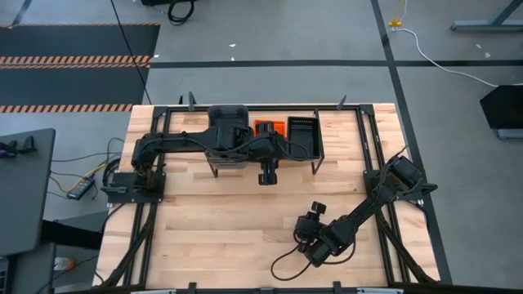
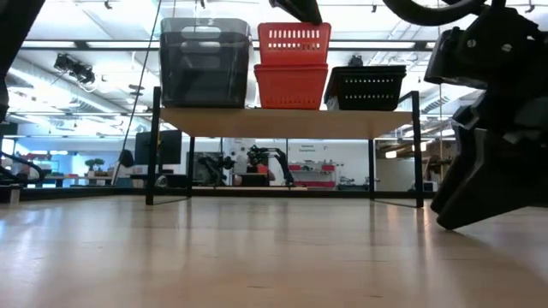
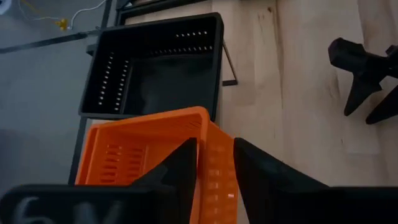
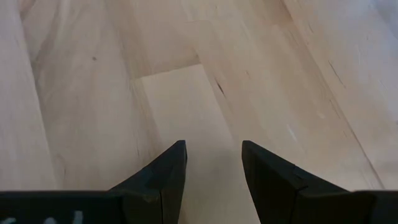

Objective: Stack baskets on shelf by color
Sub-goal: Stack the orange bin on the orange bin on the shelf

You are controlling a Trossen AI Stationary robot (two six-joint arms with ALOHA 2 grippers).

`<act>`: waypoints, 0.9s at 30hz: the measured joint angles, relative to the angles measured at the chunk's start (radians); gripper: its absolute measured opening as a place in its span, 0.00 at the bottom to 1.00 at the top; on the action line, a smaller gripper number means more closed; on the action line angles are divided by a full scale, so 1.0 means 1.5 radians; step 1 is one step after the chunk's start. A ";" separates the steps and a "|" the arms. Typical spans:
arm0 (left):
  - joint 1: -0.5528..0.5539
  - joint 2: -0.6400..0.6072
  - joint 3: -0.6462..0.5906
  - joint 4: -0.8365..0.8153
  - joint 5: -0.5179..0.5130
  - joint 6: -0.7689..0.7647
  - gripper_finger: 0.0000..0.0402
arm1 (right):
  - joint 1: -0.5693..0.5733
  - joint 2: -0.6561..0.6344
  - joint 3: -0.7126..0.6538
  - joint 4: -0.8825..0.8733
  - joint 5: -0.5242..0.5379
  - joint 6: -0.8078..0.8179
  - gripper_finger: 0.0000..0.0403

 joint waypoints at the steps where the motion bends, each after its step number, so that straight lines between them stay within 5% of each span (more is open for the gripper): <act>1: 0.000 0.000 0.000 0.000 0.000 0.001 0.29 | 0.000 0.000 -0.001 0.002 0.001 0.000 0.41; 16: -0.052 -0.005 0.098 -0.047 0.013 -0.041 0.29 | 0.000 0.000 -0.002 0.009 -0.004 -0.002 0.41; 27: -0.086 -0.005 0.005 -0.049 0.050 -0.050 0.29 | 0.000 0.000 -0.002 0.015 -0.004 -0.001 0.41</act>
